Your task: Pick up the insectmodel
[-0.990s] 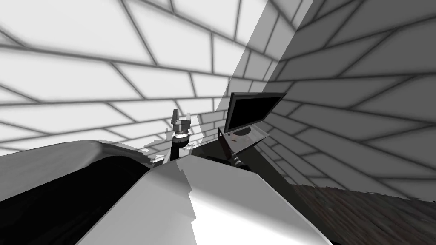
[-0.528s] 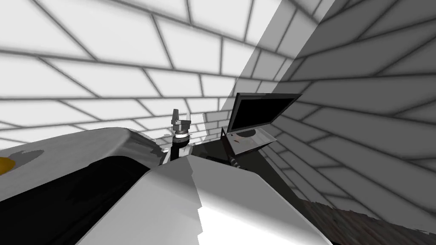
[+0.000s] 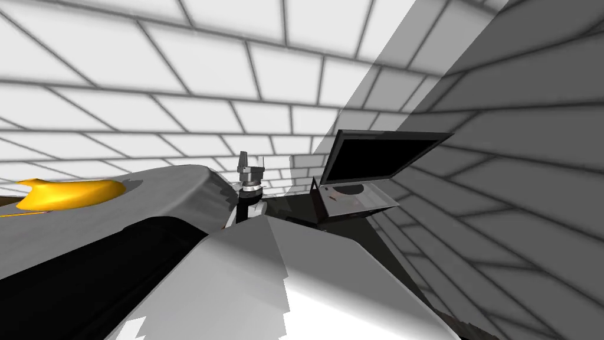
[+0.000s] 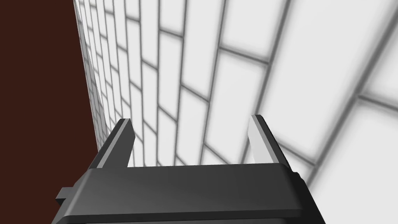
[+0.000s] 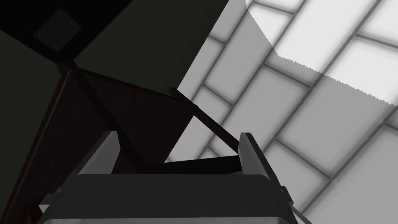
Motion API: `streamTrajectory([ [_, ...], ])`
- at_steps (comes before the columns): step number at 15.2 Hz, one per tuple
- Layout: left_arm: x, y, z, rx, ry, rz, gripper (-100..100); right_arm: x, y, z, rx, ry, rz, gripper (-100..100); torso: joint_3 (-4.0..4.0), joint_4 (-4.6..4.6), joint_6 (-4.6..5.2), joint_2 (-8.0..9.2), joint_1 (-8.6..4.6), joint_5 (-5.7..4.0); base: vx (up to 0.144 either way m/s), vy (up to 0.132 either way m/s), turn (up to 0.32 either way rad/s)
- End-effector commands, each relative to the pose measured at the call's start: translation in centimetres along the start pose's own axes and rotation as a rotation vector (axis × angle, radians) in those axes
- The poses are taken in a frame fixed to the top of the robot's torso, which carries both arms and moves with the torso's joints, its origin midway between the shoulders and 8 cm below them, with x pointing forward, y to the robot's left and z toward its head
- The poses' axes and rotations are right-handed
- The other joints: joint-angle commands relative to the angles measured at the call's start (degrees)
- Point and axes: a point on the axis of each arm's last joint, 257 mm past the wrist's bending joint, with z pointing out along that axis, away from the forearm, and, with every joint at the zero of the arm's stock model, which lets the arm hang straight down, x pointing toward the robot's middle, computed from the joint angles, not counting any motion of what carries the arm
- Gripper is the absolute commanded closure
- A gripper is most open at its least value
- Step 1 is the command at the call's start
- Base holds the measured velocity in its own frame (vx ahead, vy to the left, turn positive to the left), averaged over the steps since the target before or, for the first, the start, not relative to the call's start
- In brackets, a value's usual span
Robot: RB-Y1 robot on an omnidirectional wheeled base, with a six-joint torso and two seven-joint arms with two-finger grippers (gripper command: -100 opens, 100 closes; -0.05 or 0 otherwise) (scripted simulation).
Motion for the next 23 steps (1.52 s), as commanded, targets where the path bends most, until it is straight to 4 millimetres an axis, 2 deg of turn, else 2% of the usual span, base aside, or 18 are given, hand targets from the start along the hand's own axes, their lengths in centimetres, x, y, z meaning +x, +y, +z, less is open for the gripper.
streamTrajectory([
  [1,0.0,0.0,0.0,0.000,0.000,0.000,0,2.0,-3.9,-0.8,0.080,0.078,-0.039,-100,0.00,0.00,0.00,0.00,0.00,0.00,-0.046,-0.012,0.308],
  [2,0.0,0.0,0.0,0.000,0.000,0.000,0,2.4,-4.6,-0.9,0.094,0.086,-0.016,-100,0.00,0.00,-0.05,0.02,-0.01,0.02,-0.064,-0.024,0.469],
  [5,0.0,0.0,0.0,0.000,0.000,0.000,0,2.5,-4.7,-0.9,0.093,0.087,-0.024,-100,0.01,0.00,0.01,0.01,-0.02,0.00,-0.029,-0.019,0.121],
  [6,0.0,0.0,0.0,0.000,0.000,0.000,0,3.0,-8.2,-2.1,0.165,0.140,-0.067,-100,-0.03,-0.01,0.02,-0.05,0.01,0.00,-0.042,-0.011,0.299],
  [7,0.0,0.0,0.0,0.000,0.000,0.000,0,4.1,-9.1,-2.4,0.181,0.162,-0.050,-100,-0.02,-0.01,-0.06,-0.02,-0.01,0.02,-0.065,-0.021,0.497],
  [9,0.0,0.0,0.0,0.000,0.000,0.000,0,4.1,-9.1,-2.4,0.178,0.165,-0.090,-100,0.04,0.02,-0.02,0.07,-0.03,0.00,-0.050,-0.020,0.182],
  [11,0.0,0.0,0.0,0.000,0.000,0.000,0,4.2,-9.0,-2.4,0.177,0.163,-0.057,-100,-0.02,0.00,0.02,-0.04,-0.01,0.00,-0.012,-0.007,-0.039],
  [12,0.0,0.0,0.0,0.000,0.000,0.000,0,4.8,-12.7,-4.0,0.249,0.225,-0.110,-100,-0.05,-0.02,0.02,-0.09,0.03,0.01,-0.033,-0.004,0.268],
  [14,0.0,0.0,0.0,0.000,0.000,0.000,0,5.4,-13.2,-4.3,0.258,0.235,-0.087,-100,-0.01,0.00,-0.08,-0.01,-0.02,0.00,-0.059,-0.018,0.435],
  [15,0.0,0.0,0.0,0.000,0.000,0.000,0,6.1,-16.8,-6.4,0.327,0.296,-0.130,-100,0.01,0.01,-0.03,0.02,-0.04,0.00,-0.089,-0.022,0.434],
  [17,0.0,0.0,0.0,0.000,0.000,0.000,0,6.3,-17.2,-6.6,0.333,0.301,-0.115,-100,0.10,0.04,-0.06,0.18,-0.09,-0.01,-0.087,-0.028,0.385],
  [18,0.0,0.0,0.0,0.000,0.000,0.000,0,6.3,-19.6,-8.4,0.380,0.353,-0.155,-100,0.08,0.04,-0.02,0.14,-0.10,-0.02,-0.064,-0.028,0.377],
  [19,0.0,0.0,0.0,0.000,0.000,0.000,0,6.5,-20.8,-9.0,0.402,0.359,-0.153,-100,0.06,0.03,-0.06,0.11,-0.12,0.00,-0.066,-0.023,0.492],
  [21,0.0,0.0,0.0,0.000,0.000,0.000,0,6.7,-20.9,-9.1,0.403,0.360,-0.139,-100,0.03,0.02,-0.02,0.05,-0.10,-0.01,-0.037,-0.016,0.147],
  [22,0.0,0.0,0.0,0.000,0.000,0.000,0,5.3,-24.1,-11.4,0.467,0.392,-0.184,-100,-0.01,0.00,0.02,-0.02,-0.08,-0.01,-0.044,-0.007,0.306],
  [23,0.0,0.0,0.0,0.000,0.000,0.000,0,6.6,-24.4,-11.9,0.472,0.420,-0.185,-100,-0.01,0.00,-0.06,-0.02,-0.08,0.01,-0.057,-0.012,0.482],
])
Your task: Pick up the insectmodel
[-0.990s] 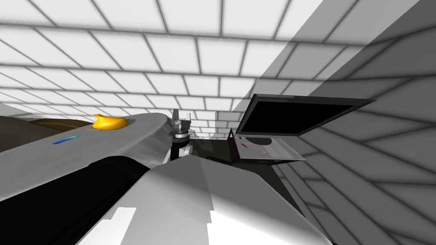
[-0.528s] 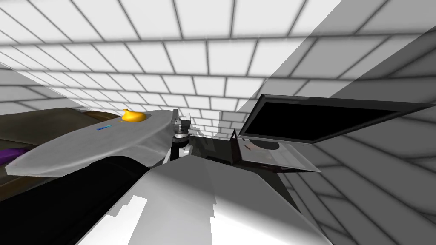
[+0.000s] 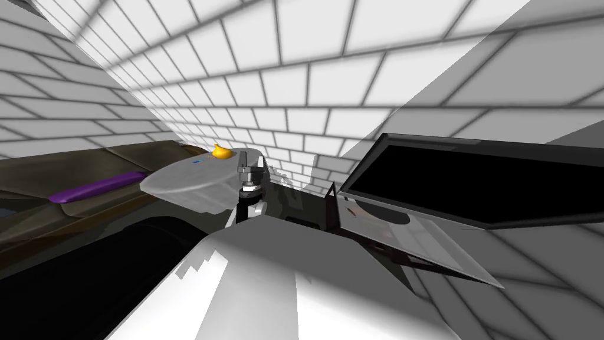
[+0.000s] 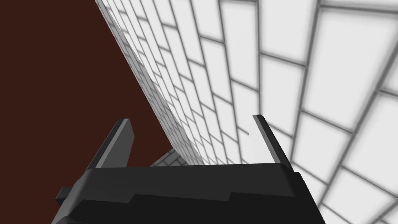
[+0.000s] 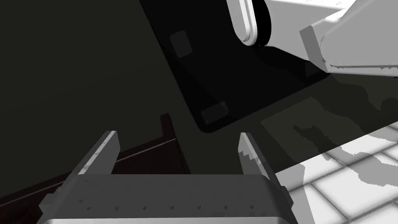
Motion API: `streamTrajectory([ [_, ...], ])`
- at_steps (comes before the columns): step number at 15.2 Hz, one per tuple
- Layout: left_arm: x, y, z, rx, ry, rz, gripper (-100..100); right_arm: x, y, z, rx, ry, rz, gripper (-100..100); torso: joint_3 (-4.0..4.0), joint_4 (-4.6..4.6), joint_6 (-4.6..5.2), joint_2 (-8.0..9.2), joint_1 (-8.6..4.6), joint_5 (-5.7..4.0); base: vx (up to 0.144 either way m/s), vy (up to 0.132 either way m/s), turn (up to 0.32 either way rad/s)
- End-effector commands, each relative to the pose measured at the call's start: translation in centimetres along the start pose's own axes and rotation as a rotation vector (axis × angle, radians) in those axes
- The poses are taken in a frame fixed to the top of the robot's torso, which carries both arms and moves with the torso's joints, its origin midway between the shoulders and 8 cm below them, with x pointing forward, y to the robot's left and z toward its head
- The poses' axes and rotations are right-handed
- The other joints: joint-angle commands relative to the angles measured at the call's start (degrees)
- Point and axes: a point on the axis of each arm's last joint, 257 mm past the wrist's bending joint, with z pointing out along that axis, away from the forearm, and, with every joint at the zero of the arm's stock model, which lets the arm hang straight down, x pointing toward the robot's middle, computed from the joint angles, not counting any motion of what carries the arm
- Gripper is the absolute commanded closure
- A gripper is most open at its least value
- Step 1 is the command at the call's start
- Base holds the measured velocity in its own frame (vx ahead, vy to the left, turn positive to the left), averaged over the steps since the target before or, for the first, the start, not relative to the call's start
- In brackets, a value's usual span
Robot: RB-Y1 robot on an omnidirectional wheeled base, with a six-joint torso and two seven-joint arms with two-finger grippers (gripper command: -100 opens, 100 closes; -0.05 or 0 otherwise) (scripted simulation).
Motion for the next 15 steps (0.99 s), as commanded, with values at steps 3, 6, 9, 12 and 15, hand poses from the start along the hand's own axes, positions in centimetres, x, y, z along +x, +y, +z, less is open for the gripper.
streamTrajectory([
  [3,0.0,0.0,0.0,0.000,0.000,0.000,0,1.3,-5.0,-1.5,0.081,0.067,-0.036,-100,-0.03,-0.02,0.09,-0.05,0.01,-0.01,-0.037,-0.010,0.220],
  [6,0.0,0.0,0.0,0.000,0.000,0.000,0,1.9,-5.0,-1.5,0.074,0.075,-0.018,-100,-0.02,-0.01,0.04,-0.03,-0.02,-0.01,-0.042,-0.014,0.270],
  [9,0.0,0.0,0.0,0.000,0.000,0.000,0,2.4,-8.5,-2.8,0.126,0.112,-0.034,-100,-0.02,0.00,-0.02,-0.04,-0.03,0.00,-0.047,-0.011,0.375],
  [12,0.0,0.0,0.0,0.000,0.000,0.000,0,2.9,-11.8,-4.3,0.180,0.151,-0.060,-100,-0.04,-0.01,0.00,-0.08,0.01,0.01,-0.037,-0.003,0.273],
  [15,0.0,0.0,0.0,0.000,0.000,0.000,0,2.7,-14.7,-5.9,0.225,0.172,-0.068,-100,-0.06,-0.02,0.10,-0.10,-0.02,-0.02,-0.032,-0.012,0.200],
])
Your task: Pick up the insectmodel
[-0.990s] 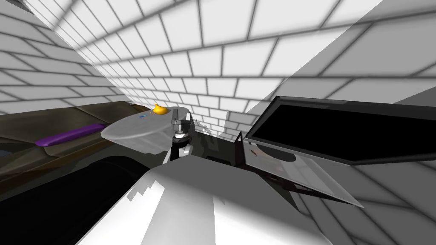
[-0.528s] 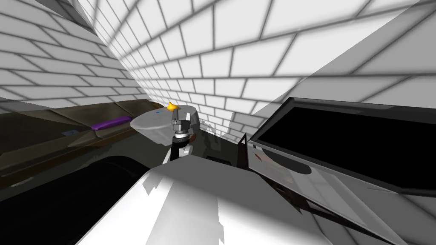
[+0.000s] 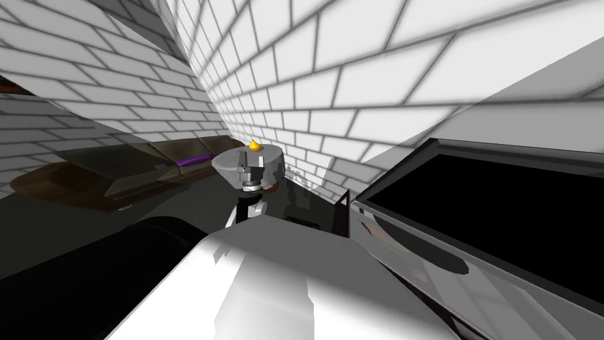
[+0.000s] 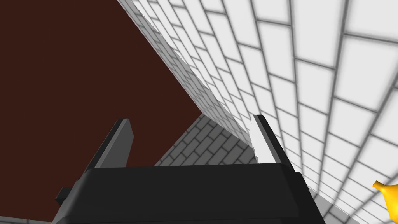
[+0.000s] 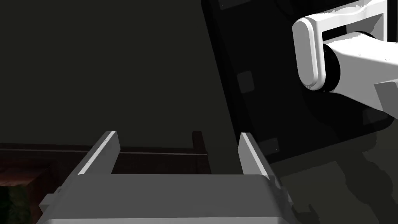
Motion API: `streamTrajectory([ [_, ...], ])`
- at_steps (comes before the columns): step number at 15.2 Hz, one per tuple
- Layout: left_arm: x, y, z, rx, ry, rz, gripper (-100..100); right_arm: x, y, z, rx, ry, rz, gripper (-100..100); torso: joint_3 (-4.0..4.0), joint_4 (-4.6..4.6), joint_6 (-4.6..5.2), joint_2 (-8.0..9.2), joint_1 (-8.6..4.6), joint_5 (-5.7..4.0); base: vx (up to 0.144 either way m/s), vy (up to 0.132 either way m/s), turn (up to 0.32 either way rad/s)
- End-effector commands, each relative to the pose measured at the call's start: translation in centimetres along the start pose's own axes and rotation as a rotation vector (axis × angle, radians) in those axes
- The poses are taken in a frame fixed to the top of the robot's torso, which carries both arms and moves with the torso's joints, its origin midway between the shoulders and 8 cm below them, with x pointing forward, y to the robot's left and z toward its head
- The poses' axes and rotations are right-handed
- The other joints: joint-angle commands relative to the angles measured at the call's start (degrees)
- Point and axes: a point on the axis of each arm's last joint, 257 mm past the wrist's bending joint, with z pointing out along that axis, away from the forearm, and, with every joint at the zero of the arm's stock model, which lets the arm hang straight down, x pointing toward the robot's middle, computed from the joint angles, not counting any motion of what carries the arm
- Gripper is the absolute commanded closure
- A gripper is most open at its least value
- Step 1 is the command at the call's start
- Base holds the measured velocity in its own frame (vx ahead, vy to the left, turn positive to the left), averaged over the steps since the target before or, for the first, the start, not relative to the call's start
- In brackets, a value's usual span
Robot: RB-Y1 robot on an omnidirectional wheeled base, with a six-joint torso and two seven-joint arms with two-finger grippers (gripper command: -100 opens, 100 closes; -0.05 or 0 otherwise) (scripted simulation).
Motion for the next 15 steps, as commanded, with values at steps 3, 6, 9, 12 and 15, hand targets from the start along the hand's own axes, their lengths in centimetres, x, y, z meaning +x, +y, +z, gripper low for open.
streamTrajectory([
  [3,0.0,0.0,0.0,0.000,0.000,0.000,0,0.0,-2.0,-0.7,0.019,0.013,-0.006,-100,0.00,0.00,0.02,-0.01,-0.02,-0.02,-0.031,-0.016,0.271],
  [6,0.0,0.0,0.0,0.000,0.000,0.000,0,0.1,-4.7,-1.8,0.056,0.030,-0.027,-100,0.00,0.01,-0.05,-0.02,-0.03,-0.01,-0.036,-0.015,0.361],
  [9,0.0,0.0,0.0,0.000,0.000,0.000,0,0.0,-7.2,-2.9,0.091,0.044,-0.046,-100,-0.04,-0.01,-0.01,-0.07,-0.02,-0.01,-0.022,-0.012,0.232],
  [12,0.0,0.0,0.0,0.000,0.000,0.000,0,-0.3,-9.2,-4.1,0.119,0.051,-0.058,-100,-0.05,-0.02,0.07,-0.08,-0.04,-0.04,-0.019,-0.020,0.202],
  [15,0.0,0.0,0.0,0.000,0.000,0.000,0,-0.7,-8.8,-4.0,0.104,0.037,-0.043,-100,-0.04,-0.01,0.03,-0.08,-0.08,-0.04,-0.022,-0.024,0.237],
])
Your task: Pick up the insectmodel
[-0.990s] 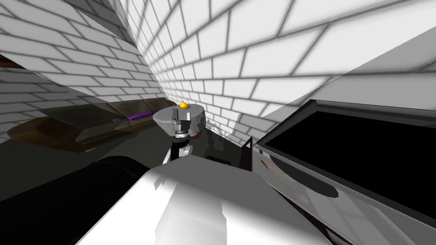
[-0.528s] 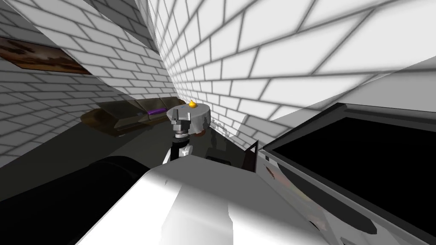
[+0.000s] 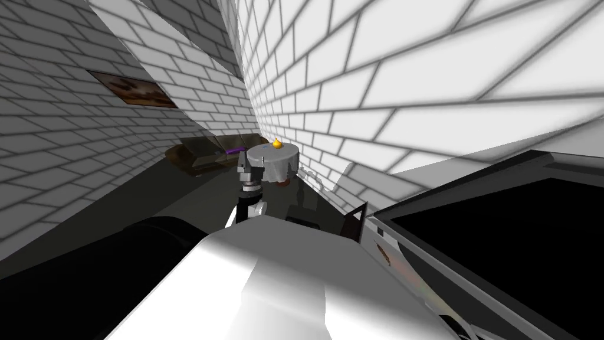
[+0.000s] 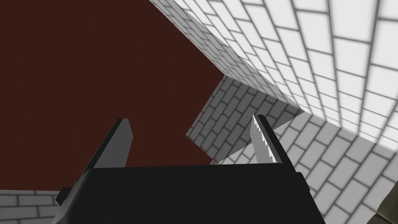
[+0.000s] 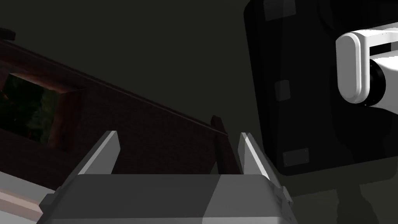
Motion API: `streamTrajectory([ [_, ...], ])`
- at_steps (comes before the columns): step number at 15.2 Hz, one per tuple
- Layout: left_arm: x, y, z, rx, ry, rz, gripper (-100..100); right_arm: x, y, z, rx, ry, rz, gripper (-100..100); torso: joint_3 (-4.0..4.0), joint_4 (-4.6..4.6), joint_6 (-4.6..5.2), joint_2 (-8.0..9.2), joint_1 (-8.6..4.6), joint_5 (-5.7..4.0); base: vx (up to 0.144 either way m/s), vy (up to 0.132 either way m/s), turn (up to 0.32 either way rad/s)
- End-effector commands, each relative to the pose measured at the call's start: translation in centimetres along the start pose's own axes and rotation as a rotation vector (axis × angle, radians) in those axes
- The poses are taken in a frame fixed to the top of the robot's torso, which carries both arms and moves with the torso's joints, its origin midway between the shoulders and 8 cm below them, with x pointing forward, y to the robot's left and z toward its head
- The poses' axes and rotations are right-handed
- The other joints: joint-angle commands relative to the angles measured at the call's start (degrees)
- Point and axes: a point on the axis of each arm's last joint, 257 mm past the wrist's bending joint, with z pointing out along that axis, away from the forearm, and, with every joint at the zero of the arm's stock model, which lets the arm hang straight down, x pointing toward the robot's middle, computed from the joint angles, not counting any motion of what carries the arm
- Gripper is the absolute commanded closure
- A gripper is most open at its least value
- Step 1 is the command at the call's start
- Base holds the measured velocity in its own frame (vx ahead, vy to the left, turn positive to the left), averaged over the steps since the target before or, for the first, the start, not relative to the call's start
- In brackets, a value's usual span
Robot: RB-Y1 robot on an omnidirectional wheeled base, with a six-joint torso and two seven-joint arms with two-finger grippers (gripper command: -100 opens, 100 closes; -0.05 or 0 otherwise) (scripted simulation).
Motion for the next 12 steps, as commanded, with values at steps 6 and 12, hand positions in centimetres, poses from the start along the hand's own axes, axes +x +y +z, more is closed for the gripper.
streamTrajectory([
  [6,0.0,0.0,0.0,0.000,0.000,0.000,0,-1.3,-3.1,-1.8,0.034,-0.010,-0.026,-100,-0.01,0.01,-0.11,-0.04,-0.03,0.01,-0.019,-0.027,0.286],
  [12,0.0,0.0,0.0,0.000,0.000,0.000,0,-3.1,-4.7,-3.2,0.051,-0.035,-0.055,-100,-0.03,-0.01,-0.02,-0.05,-0.10,-0.02,-0.016,-0.038,0.222],
])
